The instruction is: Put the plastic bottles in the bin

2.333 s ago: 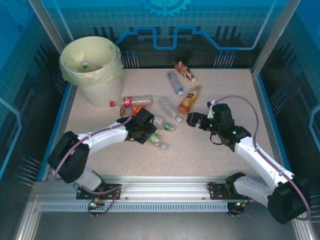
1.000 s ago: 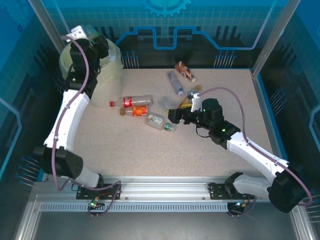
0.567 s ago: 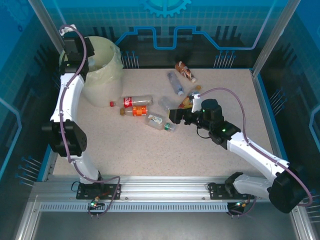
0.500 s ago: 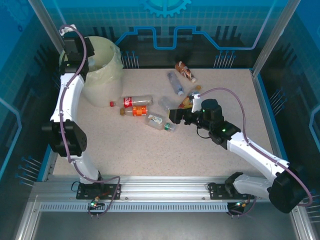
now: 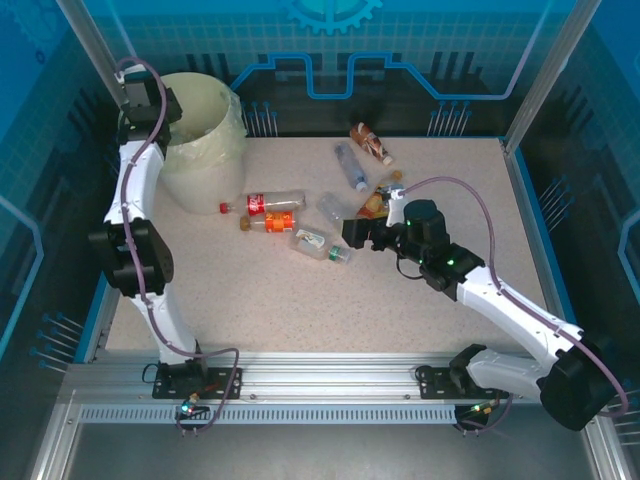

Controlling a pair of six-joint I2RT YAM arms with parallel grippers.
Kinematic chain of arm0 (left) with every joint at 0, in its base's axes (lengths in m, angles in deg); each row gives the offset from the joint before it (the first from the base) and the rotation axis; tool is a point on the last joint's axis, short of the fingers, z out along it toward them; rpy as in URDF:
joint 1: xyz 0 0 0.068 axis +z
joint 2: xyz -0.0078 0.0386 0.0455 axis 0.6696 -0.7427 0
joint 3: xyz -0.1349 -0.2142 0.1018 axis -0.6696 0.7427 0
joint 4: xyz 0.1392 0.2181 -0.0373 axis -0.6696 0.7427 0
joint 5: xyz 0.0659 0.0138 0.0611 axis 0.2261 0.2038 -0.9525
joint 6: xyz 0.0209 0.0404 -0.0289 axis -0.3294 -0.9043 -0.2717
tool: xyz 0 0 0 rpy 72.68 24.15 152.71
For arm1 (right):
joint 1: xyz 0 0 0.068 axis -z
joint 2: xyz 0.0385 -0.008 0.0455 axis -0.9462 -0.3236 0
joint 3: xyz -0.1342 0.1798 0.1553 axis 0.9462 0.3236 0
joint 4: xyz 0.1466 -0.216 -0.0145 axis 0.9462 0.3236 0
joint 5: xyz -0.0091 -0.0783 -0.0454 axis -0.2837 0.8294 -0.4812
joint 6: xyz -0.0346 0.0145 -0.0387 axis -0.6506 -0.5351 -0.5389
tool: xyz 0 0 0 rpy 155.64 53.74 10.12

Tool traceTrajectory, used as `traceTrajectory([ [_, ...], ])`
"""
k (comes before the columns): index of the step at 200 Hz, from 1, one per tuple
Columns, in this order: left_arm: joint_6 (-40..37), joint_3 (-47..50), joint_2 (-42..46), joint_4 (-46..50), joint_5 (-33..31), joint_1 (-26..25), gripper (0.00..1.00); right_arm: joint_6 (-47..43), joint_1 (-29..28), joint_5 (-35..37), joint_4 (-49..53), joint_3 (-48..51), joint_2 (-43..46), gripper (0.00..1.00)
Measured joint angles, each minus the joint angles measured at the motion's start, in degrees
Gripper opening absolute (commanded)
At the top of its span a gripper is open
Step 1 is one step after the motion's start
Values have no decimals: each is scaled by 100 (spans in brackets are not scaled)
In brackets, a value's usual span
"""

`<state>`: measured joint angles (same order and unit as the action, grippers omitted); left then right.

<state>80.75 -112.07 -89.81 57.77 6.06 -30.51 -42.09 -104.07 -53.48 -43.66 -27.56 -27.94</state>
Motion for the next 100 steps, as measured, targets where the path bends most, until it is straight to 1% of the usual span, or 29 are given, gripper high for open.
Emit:
traceTrajectory([
  [27, 160, -107, 2, 173, 33, 0, 84, 2, 0, 101, 81, -2, 0, 100],
  [45, 313, -129, 35, 243, 157, 0, 85, 2, 0, 153, 210, -52, 0, 100],
  [71, 544, -125, 197, 404, 501, 0, 89, 7, 2, 271, 343, -175, -2, 100],
  [100, 953, 133, 695, 461, 1075, 0, 97, 138, 33, 459, 490, -214, -17, 100],
])
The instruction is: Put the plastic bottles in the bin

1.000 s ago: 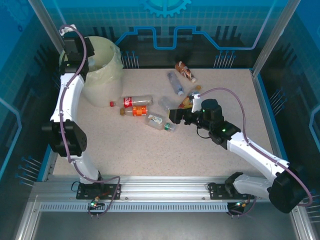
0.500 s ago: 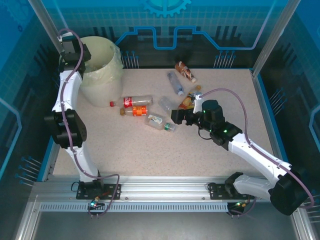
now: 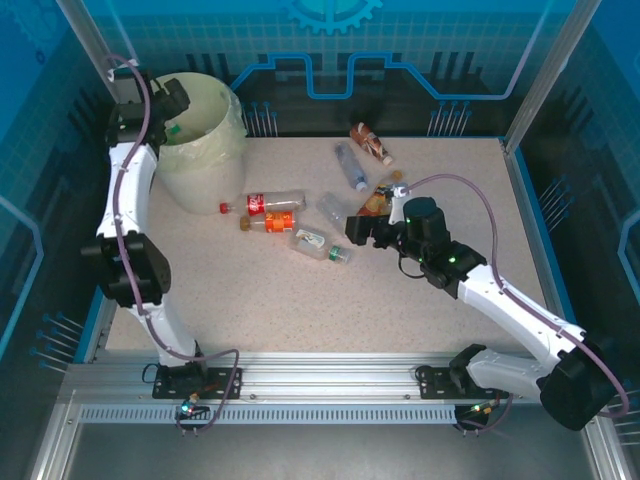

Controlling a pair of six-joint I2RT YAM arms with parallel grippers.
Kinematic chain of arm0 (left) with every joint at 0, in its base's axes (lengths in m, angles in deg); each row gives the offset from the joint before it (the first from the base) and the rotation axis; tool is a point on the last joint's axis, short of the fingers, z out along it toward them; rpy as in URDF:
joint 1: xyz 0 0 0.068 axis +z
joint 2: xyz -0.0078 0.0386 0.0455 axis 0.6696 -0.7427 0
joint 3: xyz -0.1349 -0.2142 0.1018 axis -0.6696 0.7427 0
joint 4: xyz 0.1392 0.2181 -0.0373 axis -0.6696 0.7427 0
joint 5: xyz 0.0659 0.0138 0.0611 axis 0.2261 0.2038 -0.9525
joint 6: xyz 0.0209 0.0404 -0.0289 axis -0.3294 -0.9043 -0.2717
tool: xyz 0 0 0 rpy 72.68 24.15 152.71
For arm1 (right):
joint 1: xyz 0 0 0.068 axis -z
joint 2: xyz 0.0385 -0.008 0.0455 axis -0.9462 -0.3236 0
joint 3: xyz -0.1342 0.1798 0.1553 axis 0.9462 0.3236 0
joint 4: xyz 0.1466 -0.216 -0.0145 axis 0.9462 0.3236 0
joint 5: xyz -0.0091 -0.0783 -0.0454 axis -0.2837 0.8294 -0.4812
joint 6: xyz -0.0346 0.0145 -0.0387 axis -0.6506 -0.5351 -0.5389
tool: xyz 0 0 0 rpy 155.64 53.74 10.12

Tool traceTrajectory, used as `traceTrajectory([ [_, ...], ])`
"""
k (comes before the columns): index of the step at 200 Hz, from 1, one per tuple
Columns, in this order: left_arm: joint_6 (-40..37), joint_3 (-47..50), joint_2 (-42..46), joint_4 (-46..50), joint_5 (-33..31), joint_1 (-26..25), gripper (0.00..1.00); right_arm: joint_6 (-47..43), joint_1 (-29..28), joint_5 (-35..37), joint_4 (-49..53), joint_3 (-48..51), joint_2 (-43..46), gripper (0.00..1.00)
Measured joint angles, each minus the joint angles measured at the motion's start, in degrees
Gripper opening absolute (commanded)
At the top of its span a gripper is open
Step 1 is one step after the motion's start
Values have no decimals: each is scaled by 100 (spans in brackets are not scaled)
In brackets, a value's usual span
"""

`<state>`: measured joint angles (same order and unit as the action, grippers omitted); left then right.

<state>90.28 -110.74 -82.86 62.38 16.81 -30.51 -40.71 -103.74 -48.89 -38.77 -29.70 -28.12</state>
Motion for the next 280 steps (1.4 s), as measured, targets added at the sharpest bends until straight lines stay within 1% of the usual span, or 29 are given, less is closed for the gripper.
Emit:
traceTrajectory([
  [8, 127, 188, 223, -42, 221, 0, 99, 46, 24, 59, 85, -35, -31, 100],
  [36, 638, 909, 977, -260, 944, 0, 99, 229, 186, 216, 280, -212, -173, 100],
  [60, 1147, 1685, 1574, -699, 1613, -2, 99, 413, 435, 393, 656, -452, -433, 100],
  [84, 1869, 2763, 2225, -1388, 2227, -13, 99, 516, 798, 402, 1027, -761, -914, 100],
  [117, 2623, 3821, 2811, -1832, 2629, -149, 99, 485, 1091, 380, 1373, -1215, -1714, 100],
  [141, 2874, 4459, 3239, -1921, 2911, -295, 99, 470, 1132, 398, 1569, -1665, -2312, 100],
  [165, 2942, 4940, 3679, -1856, 3386, -361, 99, 811, 1132, 546, 1650, -2044, -2855, 100],
  [195, 2970, 5698, 4516, -1578, 3547, -479, 99, 1355, 1126, 717, 1657, -2350, -3499, 100],
  [218, 3228, 6463, 5211, -1480, 3668, -581, 99, 1705, 1060, 907, 1659, -2605, -4013, 100],
  [239, 3394, 7047, 5617, -1344, 3687, -619, 99, 1965, 975, 1019, 1657, -2918, -4454, 98],
  [255, 3493, 7285, 5853, -1106, 3685, -621, 99, 2129, 935, 1049, 1657, -3115, -4728, 96],
  [269, 3501, 7350, 6024, -914, 3685, -632, 99, 2253, 931, 1084, 1659, -3270, -4955, 90],
  [280, 3495, 7350, 6122, -826, 3687, -645, 99, 2312, 931, 1130, 1661, -3346, -5093, 89],
])
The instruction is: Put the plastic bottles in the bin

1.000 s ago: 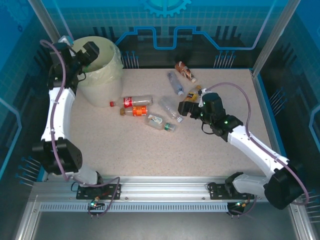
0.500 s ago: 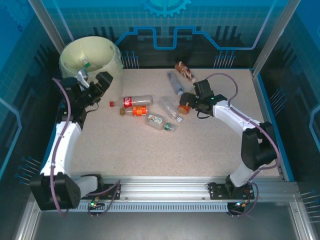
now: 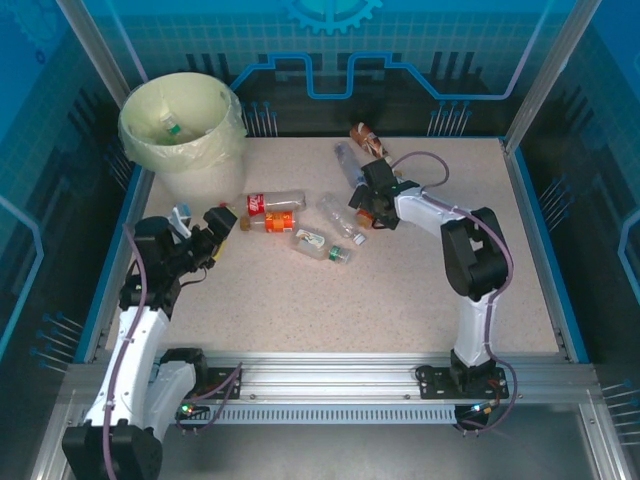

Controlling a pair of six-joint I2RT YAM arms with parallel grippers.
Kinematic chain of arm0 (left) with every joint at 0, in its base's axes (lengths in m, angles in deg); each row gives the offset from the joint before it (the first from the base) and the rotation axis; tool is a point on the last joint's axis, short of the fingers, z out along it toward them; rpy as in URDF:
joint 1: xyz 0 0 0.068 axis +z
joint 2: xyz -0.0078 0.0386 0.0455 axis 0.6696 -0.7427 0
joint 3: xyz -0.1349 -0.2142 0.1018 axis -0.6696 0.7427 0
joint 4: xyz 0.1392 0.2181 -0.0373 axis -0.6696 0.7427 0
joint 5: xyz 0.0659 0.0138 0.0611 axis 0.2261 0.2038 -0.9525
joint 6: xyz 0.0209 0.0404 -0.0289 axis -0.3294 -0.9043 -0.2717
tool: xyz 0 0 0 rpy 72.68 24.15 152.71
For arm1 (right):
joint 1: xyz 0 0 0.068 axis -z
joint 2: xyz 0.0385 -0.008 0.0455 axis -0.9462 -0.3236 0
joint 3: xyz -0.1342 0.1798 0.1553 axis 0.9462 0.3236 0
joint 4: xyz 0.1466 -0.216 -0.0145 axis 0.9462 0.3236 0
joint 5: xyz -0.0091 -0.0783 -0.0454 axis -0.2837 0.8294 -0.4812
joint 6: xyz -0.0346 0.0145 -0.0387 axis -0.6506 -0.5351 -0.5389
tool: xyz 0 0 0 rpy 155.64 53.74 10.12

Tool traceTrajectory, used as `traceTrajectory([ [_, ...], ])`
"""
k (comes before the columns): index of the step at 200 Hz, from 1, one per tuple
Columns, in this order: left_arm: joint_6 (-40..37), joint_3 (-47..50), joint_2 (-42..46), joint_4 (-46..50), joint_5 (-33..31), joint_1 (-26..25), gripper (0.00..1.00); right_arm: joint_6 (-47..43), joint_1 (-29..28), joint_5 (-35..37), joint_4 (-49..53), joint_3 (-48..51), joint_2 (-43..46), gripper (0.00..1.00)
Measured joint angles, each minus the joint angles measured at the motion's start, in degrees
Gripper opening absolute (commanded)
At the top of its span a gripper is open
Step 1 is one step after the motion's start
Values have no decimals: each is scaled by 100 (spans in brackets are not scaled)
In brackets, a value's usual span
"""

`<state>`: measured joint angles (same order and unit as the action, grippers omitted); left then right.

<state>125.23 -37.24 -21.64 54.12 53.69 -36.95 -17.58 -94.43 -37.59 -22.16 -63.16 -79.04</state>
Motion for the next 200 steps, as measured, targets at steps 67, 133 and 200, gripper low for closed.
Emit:
traceTrajectory([
  [67, -149, 66, 120, 55, 107, -72, 99, 136, 0, 68, 9, -199, -457, 84],
  [133, -109, 321, 9, -310, 256, -284, 99, -42, -4, 94, -343, 33, -411, 61],
  [200, -111, 332, -518, -951, 273, -748, 99, -483, -4, 116, -667, 979, 706, 51],
])
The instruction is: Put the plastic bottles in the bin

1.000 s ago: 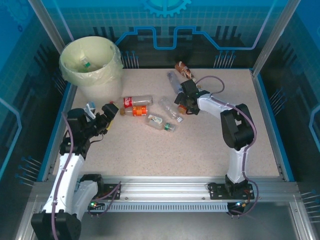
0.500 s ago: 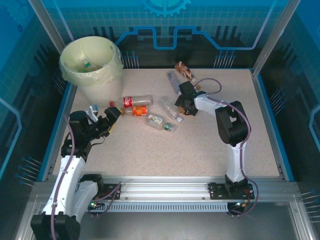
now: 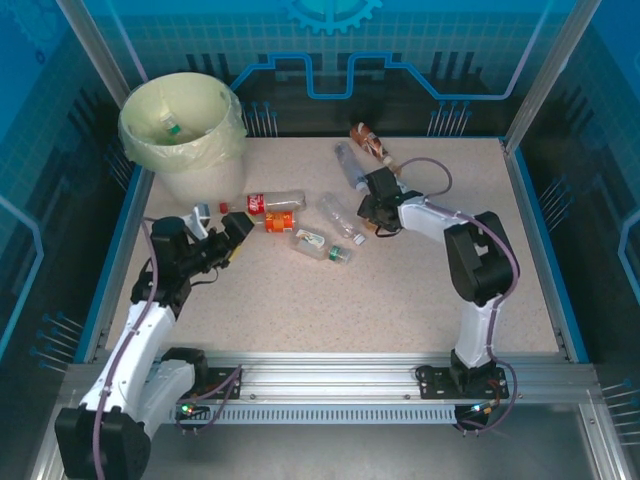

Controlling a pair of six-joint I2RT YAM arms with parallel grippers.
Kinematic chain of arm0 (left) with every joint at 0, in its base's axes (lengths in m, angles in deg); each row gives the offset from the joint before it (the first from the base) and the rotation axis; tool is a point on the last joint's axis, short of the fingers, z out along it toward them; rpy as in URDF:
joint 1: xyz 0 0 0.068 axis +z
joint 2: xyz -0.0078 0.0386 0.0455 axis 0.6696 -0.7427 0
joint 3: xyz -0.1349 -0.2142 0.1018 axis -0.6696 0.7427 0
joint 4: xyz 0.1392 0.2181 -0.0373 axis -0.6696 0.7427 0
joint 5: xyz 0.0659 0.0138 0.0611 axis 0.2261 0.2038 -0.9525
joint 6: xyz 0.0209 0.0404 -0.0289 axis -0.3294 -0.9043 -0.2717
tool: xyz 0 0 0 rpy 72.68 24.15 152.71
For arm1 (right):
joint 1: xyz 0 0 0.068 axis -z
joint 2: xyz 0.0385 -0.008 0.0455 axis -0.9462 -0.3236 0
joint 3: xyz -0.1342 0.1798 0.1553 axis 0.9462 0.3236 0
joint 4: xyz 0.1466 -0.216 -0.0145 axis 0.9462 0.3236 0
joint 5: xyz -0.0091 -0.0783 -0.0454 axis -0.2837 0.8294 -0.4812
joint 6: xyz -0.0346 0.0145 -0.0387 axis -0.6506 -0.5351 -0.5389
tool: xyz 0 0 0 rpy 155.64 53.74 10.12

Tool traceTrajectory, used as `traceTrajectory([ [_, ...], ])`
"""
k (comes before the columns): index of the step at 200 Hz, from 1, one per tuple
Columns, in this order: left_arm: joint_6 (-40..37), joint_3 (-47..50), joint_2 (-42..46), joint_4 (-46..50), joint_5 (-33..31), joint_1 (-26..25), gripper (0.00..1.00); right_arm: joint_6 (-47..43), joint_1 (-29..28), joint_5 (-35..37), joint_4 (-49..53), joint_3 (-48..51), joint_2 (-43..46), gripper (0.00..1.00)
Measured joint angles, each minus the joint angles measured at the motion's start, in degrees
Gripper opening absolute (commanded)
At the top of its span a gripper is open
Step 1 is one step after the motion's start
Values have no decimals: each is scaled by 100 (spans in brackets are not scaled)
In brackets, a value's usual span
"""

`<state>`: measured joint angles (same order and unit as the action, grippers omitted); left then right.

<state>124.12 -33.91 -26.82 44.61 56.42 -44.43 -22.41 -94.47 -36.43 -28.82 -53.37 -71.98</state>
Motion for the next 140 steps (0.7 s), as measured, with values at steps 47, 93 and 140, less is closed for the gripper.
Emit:
traceTrajectory([
  [47, -79, -190, -765, -291, 7, -697, 99, -739, -92, -120, -140, 723, 1368, 48],
  [93, -195, -656, -1624, -1025, 50, -1390, 99, -1541, -323, -1196, -557, 1401, 2465, 47],
  [140, -186, -1248, -2334, -1823, 280, -1727, 99, -2149, -564, -2542, -962, 1460, 2859, 48],
])
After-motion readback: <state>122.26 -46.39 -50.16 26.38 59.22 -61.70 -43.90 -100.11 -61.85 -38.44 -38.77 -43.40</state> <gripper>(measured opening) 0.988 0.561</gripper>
